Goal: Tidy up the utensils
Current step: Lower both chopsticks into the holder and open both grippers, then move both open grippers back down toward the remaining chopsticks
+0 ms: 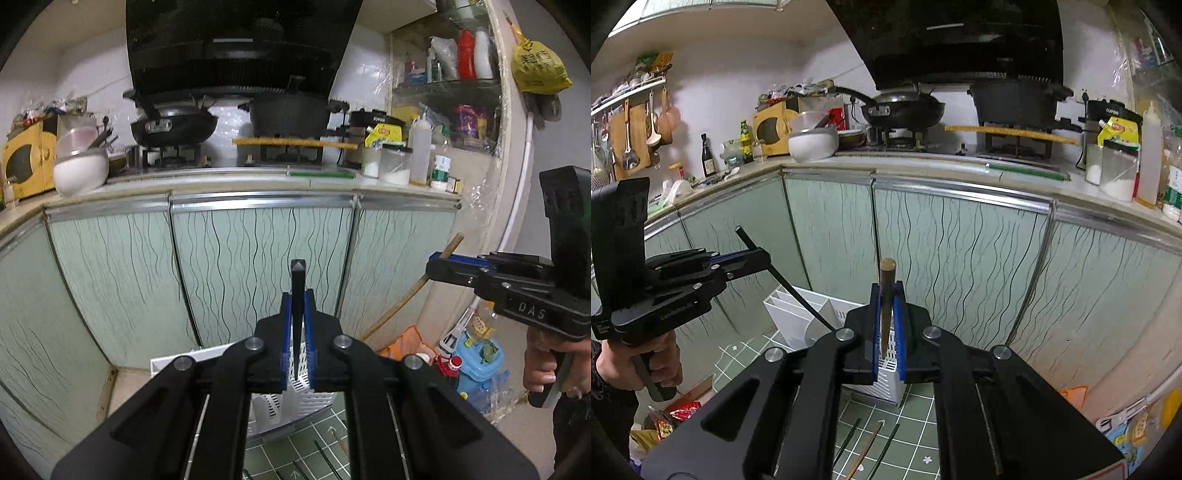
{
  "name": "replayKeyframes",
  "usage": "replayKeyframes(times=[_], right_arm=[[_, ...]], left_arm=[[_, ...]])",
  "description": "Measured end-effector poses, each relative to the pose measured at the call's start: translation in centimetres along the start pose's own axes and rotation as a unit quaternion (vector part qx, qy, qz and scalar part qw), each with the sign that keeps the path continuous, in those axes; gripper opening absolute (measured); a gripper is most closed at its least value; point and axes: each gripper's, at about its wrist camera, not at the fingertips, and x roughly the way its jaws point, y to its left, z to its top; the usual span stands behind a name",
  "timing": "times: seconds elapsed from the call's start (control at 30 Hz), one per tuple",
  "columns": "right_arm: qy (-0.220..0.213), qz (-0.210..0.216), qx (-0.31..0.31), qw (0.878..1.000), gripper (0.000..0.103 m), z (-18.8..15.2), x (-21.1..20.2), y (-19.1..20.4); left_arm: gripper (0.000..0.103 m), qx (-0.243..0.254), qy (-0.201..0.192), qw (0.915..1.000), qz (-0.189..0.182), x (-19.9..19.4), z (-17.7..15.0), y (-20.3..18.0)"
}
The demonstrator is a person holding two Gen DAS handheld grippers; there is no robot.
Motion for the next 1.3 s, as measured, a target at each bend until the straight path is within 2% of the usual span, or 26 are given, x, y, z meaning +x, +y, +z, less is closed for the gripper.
replayKeyframes(times=[0.23, 0.27, 0.3, 0.33, 0.37, 0.4, 0.5, 0.63, 0.77, 0.87, 0.97, 1.03, 1.13, 1.3], right_arm=[[0.02, 0.002, 0.004, 1.0, 0.008, -2.8, 3.2, -1.0], [0.025, 0.007, 0.005, 1.0, 0.011, -3.0, 3.4, -1.1], [0.024, 0.008, 0.008, 1.0, 0.037, -3.4, 3.3, -1.4], [0.018, 0.001, 0.009, 1.0, 0.067, -3.6, 3.1, -1.5], [0.011, -0.008, 0.01, 1.0, 0.073, -3.8, 2.8, -1.6], [0.008, -0.011, 0.013, 1.0, 0.073, -4.1, 2.5, -1.7], [0.009, -0.012, 0.022, 1.0, 0.079, -4.8, 1.9, -1.9], [0.005, -0.029, 0.021, 0.999, 0.083, -5.9, 0.8, -1.8], [0.001, -0.035, 0.028, 0.999, 0.084, -7.1, -0.2, -1.6], [0.007, -0.037, 0.026, 0.999, 0.086, -8.1, -1.0, -1.1], [0.013, -0.032, 0.027, 0.999, 0.088, -8.9, -1.6, -0.7], [0.015, -0.031, 0.023, 0.999, 0.09, -9.6, -2.3, -0.3], [0.01, -0.032, 0.013, 0.999, 0.095, -10.6, -3.3, 0.8], [0.007, -0.031, 0.002, 0.999, 0.095, -12.1, -4.6, 2.2]], left_arm=[[0.007, 0.001, 0.026, 0.9997, 0.0, 2.8, -3.0, 0.2], [0.008, -0.004, 0.03, 0.9995, -0.001, 3.0, -3.4, 0.4], [0.013, -0.007, 0.033, 0.9994, 0.001, 3.1, -3.7, 0.5], [0.023, -0.007, 0.035, 0.9993, 0.006, 3.1, -4.0, 0.6], [0.058, -0.006, 0.033, 0.9993, 0.017, 2.9, -4.3, 0.7], [0.089, -0.005, 0.028, 0.9993, 0.026, 2.6, -4.5, 0.8], [0.091, -0.005, 0.005, 0.9995, 0.031, 1.2, -4.7, 1.1], [0.093, 0.005, -0.013, 0.998, 0.062, -0.5, -5.1, 0.8], [0.093, 0.001, -0.014, 0.9967, 0.08, -1.9, -5.5, 0.7], [0.093, -0.011, -0.018, 0.9969, 0.076, -3.2, -6.1, 0.8], [0.094, 0.0, -0.024, 0.9954, 0.092, -4.4, -7.0, 0.3], [0.098, 0.005, -0.03, 0.9948, 0.097, -5.2, -7.7, 0.1], [0.098, 0.008, -0.034, 0.9941, 0.103, -6.6, -8.8, -0.4], [0.098, 0.009, -0.038, 0.992, 0.12, -8.4, -11.0, -0.7]])
